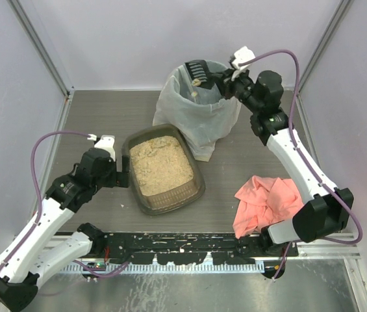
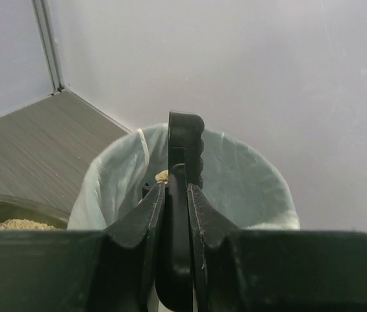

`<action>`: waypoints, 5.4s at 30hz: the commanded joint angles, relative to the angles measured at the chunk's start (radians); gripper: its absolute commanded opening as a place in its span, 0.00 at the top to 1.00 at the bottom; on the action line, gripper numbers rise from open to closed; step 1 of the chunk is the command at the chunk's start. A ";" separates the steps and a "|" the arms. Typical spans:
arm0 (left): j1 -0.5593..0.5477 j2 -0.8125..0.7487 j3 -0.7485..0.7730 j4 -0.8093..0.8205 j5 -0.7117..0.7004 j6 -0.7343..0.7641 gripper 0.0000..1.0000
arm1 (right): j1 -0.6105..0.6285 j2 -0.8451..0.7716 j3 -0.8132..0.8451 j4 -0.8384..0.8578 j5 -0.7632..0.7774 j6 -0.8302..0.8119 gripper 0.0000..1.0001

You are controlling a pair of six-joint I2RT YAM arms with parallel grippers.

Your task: Clean the litter box

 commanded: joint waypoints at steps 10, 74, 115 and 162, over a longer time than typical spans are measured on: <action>-0.003 -0.065 0.024 0.023 0.042 -0.001 0.02 | 0.201 0.069 0.263 -0.182 0.392 -0.291 0.99; -0.004 -0.177 -0.247 0.377 -0.235 -0.244 0.00 | 0.755 0.462 0.612 -0.956 1.029 0.159 0.99; -0.003 -0.567 -0.219 0.060 -0.349 -0.336 0.02 | 0.848 0.987 1.000 -1.057 1.324 0.072 0.99; -0.003 -0.482 -0.208 0.092 -0.301 -0.325 0.02 | 0.741 0.720 0.846 -0.940 0.731 0.280 0.99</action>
